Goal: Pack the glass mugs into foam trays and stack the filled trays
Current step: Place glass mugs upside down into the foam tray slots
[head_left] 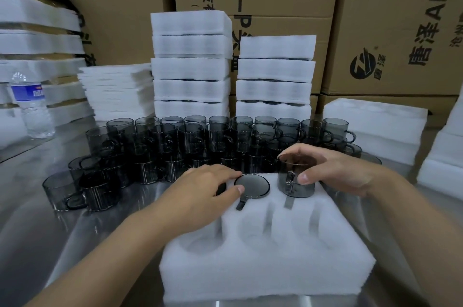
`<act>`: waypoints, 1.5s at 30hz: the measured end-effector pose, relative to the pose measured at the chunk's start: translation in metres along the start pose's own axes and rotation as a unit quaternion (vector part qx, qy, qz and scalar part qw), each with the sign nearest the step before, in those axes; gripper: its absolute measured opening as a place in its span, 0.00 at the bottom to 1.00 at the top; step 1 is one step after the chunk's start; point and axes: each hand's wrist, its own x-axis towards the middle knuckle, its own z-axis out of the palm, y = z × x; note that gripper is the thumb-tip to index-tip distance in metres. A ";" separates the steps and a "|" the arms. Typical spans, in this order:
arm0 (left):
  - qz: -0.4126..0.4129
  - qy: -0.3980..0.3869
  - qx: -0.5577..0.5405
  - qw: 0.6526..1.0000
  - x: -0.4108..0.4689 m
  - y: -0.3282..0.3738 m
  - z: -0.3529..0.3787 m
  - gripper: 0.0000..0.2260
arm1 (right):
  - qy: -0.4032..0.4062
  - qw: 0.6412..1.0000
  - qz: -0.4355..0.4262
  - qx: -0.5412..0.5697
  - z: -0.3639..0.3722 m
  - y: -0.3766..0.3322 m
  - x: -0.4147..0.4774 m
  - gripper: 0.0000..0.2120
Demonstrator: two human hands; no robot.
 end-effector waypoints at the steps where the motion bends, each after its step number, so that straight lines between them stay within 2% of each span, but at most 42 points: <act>1: 0.001 0.000 0.002 1.000 0.000 0.000 0.000 0.19 | -0.002 1.000 0.000 0.000 0.000 0.000 -0.001 0.26; 8: 0.002 -0.007 0.010 1.000 0.000 0.001 0.000 0.20 | -0.028 0.999 0.021 -0.031 0.002 -0.001 -0.001 0.26; 16: 0.007 -0.004 0.011 1.000 0.001 -0.002 0.001 0.20 | -0.070 0.995 0.073 -0.009 -0.001 0.005 -0.003 0.35; 18: 0.008 -0.001 0.007 1.000 0.001 -0.002 0.002 0.19 | -0.046 0.997 0.067 0.010 0.001 0.006 -0.001 0.34; 20: 0.009 0.005 0.002 1.000 0.001 -0.003 0.002 0.19 | 0.009 0.998 0.059 0.016 0.003 0.005 0.003 0.28; 24: 0.009 0.006 0.003 1.000 0.001 -0.003 0.003 0.19 | 0.105 0.991 0.051 -0.072 0.011 0.003 0.009 0.24; 27: 0.009 0.005 0.002 1.000 0.001 -0.004 0.003 0.20 | 0.171 0.982 0.017 -0.085 0.019 -0.008 0.011 0.23; 30: 0.009 0.008 0.001 1.000 0.000 -0.003 0.003 0.19 | 0.203 0.972 -0.016 -0.117 0.027 -0.024 0.012 0.17; 36: 0.008 0.003 0.006 1.000 0.001 -0.002 0.002 0.19 | 0.164 0.962 -0.007 -0.220 0.046 -0.033 0.012 0.20; 45: 0.005 0.000 0.014 1.000 0.001 0.000 0.002 0.20 | 0.100 0.925 0.084 -0.356 0.055 -0.031 0.015 0.24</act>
